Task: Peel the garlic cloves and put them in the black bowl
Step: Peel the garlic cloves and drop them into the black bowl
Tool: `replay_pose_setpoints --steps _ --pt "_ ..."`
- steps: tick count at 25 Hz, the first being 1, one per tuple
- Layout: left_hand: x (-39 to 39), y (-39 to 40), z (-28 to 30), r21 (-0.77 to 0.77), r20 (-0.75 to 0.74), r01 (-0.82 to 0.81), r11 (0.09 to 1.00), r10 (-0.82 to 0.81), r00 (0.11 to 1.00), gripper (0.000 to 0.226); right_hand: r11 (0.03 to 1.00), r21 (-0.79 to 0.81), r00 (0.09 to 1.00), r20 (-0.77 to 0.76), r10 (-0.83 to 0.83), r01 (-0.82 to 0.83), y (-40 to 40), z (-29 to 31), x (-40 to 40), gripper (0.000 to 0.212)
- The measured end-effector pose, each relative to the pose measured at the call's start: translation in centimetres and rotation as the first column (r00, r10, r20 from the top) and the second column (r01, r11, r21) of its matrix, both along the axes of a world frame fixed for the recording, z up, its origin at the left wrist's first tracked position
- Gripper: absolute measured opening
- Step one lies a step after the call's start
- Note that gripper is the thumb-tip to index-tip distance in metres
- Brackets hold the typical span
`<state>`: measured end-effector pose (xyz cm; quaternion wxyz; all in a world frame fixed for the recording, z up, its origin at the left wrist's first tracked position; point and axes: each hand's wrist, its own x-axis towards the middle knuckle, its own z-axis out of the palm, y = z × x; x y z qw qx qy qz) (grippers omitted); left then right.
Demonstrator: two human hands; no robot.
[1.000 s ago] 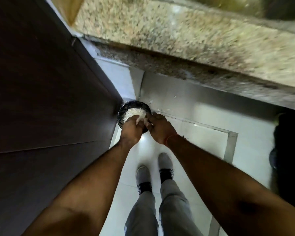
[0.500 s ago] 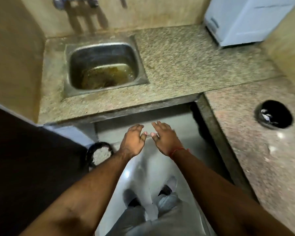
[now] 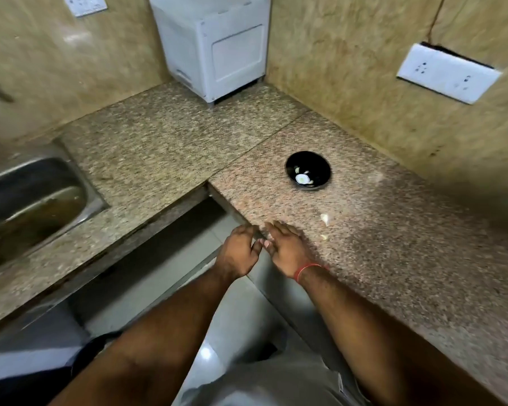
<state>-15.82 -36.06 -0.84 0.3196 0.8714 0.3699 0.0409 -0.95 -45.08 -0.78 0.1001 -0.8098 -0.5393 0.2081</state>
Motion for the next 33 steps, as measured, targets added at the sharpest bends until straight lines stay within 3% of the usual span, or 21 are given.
replay_pose_setpoints --steps 4,7,14,19,22,28,33 --pt "8.4 -0.8 -2.6 -0.016 -0.071 0.214 0.977 -0.214 0.974 0.04 0.995 -0.019 0.993 -0.068 -0.097 0.096 -3.3 -0.9 6.7 0.053" --pt "13.1 -1.7 -5.5 -0.027 -0.132 0.319 0.947 -0.32 0.938 0.037 0.984 -0.048 0.985 -0.022 -0.171 0.17 -5.3 -0.9 10.8 0.039" --pt "16.7 -3.7 -2.5 -0.151 -0.275 0.309 0.939 -0.34 0.899 0.031 0.959 -0.129 0.967 0.07 -0.243 0.251 -5.1 -2.3 14.3 0.037" --pt "18.1 -2.8 -2.7 -0.134 -0.358 0.264 0.955 -0.295 0.886 0.052 0.958 -0.198 0.978 0.077 -0.194 0.205 -3.7 -3.4 14.4 0.03" --pt "18.4 -1.7 -2.9 -0.08 -0.316 0.27 0.96 -0.281 0.906 0.065 0.969 -0.161 0.982 0.057 -0.181 0.188 -3.2 -3.7 14.9 0.026" --pt "19.0 2.8 -4.9 -0.086 -0.31 0.192 0.978 -0.21 0.927 0.043 0.93 0.106 0.936 -0.083 -0.343 0.351 2.7 -0.4 17.3 0.02" --pt "19.9 6.3 -5.2 -0.082 -0.267 0.222 0.972 -0.236 0.934 0.062 0.879 0.18 0.896 -0.126 -0.425 0.442 10.3 1.8 20.4 0.026"
